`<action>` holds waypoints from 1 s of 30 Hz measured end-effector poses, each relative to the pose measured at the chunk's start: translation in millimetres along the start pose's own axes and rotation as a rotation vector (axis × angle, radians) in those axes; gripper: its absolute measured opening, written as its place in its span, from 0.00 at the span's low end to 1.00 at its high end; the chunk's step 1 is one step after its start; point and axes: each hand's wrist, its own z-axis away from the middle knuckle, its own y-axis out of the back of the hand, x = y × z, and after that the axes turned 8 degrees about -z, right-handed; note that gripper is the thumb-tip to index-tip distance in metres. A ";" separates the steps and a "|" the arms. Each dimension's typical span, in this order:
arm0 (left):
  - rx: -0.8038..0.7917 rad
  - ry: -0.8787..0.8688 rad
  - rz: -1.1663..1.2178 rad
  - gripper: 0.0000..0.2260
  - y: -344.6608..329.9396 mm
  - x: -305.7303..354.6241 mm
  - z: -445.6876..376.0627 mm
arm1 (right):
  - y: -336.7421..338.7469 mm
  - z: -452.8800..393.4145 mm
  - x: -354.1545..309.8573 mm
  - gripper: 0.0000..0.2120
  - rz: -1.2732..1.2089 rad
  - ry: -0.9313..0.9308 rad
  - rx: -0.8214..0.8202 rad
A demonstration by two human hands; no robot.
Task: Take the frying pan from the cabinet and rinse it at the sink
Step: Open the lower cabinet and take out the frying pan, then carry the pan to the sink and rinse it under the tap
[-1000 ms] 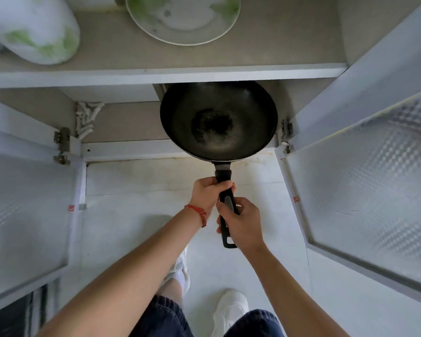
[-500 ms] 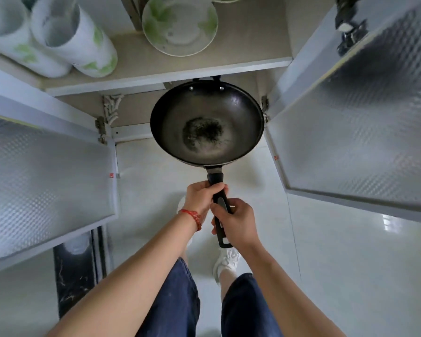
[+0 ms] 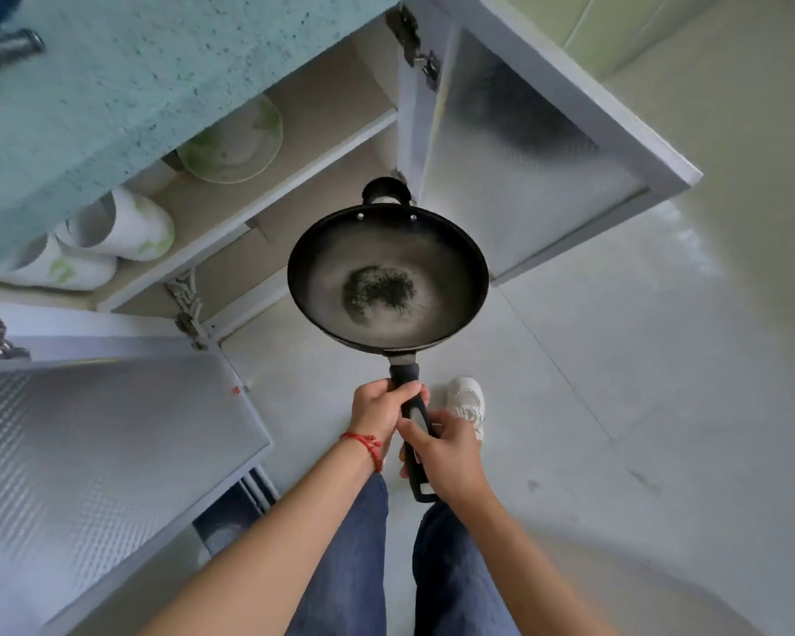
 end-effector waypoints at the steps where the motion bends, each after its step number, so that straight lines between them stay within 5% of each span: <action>1: -0.026 0.001 -0.037 0.09 0.3 -3.0 8.6 | 0.0 10.7 5.0 0.10 -0.022 -0.004 0.029; 7: -0.126 0.030 -0.227 0.08 -11.2 -21.6 48.1 | 4.6 63.3 30.1 0.22 -0.209 -0.018 0.191; 16: -0.250 0.081 -0.412 0.10 -73.9 -65.4 96.5 | 63.4 123.9 65.8 0.08 -0.412 -0.039 0.358; 30: -0.443 0.040 -0.654 0.08 -204.3 -119.7 158.8 | 180.5 187.2 94.2 0.07 -0.661 -0.019 0.566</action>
